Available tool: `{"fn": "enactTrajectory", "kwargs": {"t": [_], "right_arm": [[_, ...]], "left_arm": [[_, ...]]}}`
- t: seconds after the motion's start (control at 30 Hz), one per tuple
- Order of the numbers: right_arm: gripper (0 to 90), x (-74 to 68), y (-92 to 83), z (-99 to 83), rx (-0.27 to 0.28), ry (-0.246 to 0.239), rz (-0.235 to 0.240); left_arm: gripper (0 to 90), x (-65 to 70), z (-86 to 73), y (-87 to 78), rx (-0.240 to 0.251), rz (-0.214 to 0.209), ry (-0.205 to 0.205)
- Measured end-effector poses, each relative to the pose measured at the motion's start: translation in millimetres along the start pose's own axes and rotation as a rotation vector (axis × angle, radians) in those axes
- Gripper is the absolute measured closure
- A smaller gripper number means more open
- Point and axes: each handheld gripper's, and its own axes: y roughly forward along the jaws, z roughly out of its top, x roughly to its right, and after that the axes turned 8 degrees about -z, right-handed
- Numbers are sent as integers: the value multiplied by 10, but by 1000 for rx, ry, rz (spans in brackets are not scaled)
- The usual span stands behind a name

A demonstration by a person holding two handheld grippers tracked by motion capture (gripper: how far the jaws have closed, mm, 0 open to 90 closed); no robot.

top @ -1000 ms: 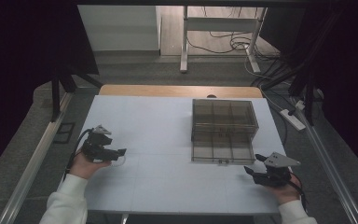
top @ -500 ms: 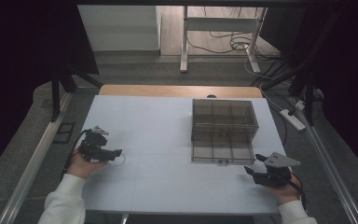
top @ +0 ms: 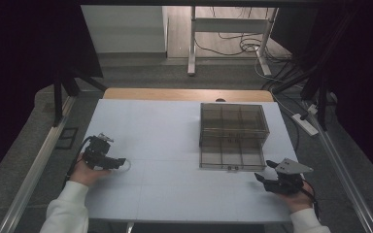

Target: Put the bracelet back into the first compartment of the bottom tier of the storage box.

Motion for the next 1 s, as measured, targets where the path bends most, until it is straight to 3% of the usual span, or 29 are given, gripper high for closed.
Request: {"fn": "enactTrajectory", "kwargs": {"t": [0.3, 1.0], "right_arm": [[329, -1, 7, -3, -1, 0, 3], [329, -3, 10, -5, -5, -3, 4]], "left_arm": [[174, -19, -12, 76, -45, 17, 1], [217, -15, -29, 189, -95, 18, 10]]}}
